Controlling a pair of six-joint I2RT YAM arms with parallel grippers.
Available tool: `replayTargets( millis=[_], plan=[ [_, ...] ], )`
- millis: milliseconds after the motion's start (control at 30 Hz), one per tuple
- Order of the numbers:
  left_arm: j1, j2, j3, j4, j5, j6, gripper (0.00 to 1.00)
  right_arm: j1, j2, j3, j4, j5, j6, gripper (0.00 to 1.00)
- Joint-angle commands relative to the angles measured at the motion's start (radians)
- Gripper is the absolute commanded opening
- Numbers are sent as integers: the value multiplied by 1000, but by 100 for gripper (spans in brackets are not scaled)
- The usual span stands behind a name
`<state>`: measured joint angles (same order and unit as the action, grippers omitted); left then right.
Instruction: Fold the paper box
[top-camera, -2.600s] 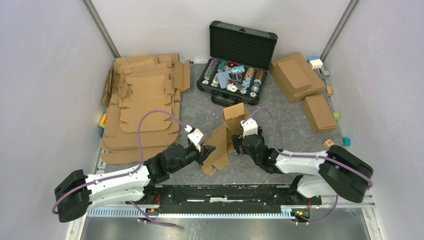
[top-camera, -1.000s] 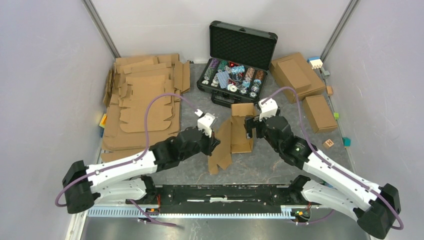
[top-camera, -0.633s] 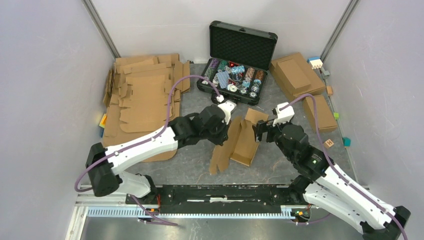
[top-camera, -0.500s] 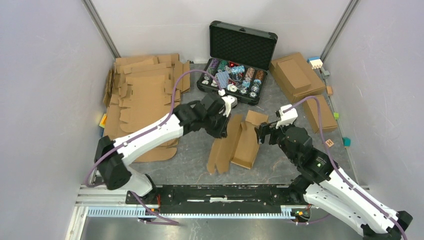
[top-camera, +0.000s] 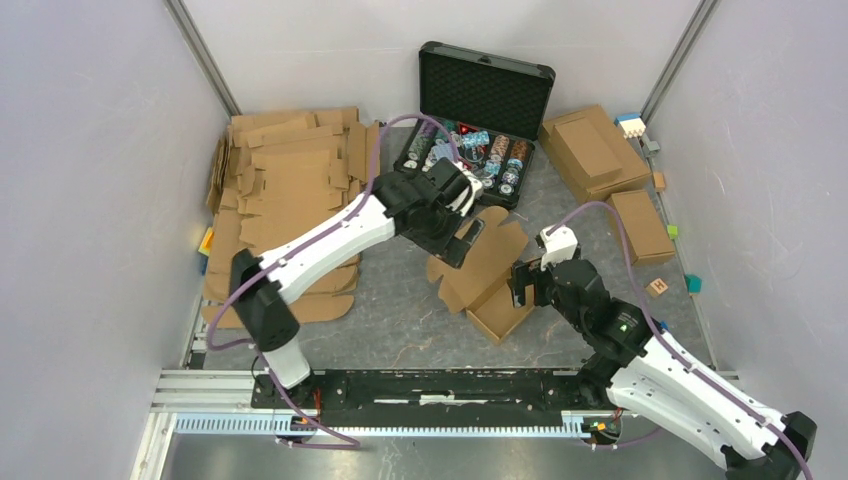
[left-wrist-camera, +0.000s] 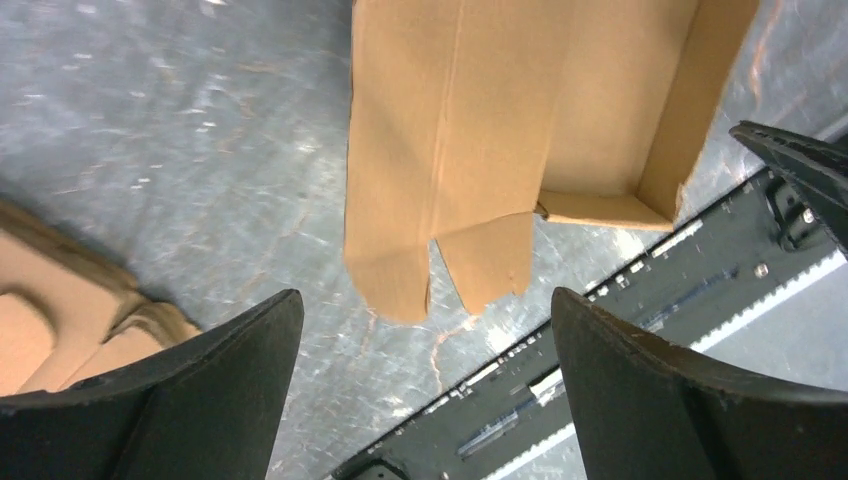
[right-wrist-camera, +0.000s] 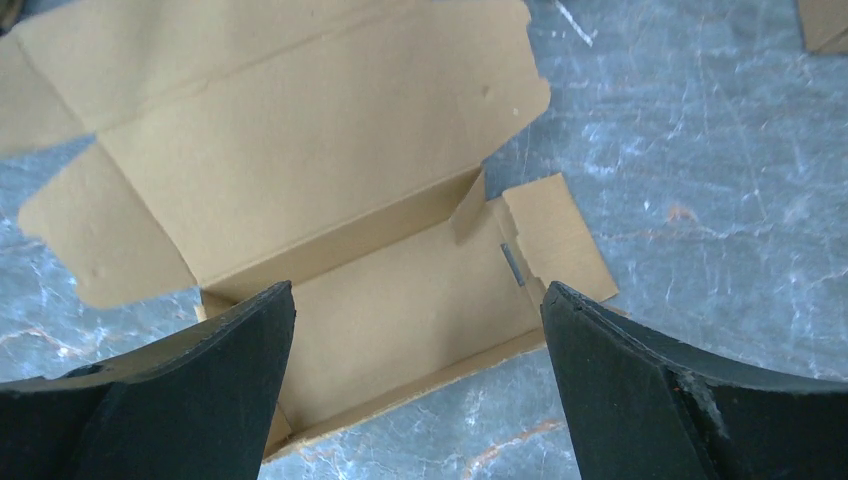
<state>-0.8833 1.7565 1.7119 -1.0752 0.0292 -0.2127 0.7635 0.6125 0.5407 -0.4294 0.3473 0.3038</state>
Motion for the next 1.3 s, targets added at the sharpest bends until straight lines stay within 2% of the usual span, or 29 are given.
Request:
replayTargets(
  millis=[0,100,233,367,467,767,900,1267],
  plan=[
    [0,-232,-99,76,-201,-86,100,-3,-5,-38,-5,-9,30,98],
    [0,-402,-283,191,-190,-141,100,-3,-11,-64,20,-60,8,98],
    [0,-610,-551,322,-174,-277,100,-3,33,-87,94,-287,-59,94],
    [0,-821,-799,453,-162,-375,100,-3,143,-97,164,-518,-72,89],
    [0,-935,-937,512,-163,-395,100,8,210,-98,199,-604,-75,86],
    [0,-970,-1076,568,-126,-417,100,133,332,-35,142,-474,-91,84],
    [0,-964,-1093,580,-123,-403,100,175,395,-10,148,-434,-75,74],
    [0,-1009,-1172,630,-147,-420,100,209,436,-35,286,-309,69,63]
  ],
)
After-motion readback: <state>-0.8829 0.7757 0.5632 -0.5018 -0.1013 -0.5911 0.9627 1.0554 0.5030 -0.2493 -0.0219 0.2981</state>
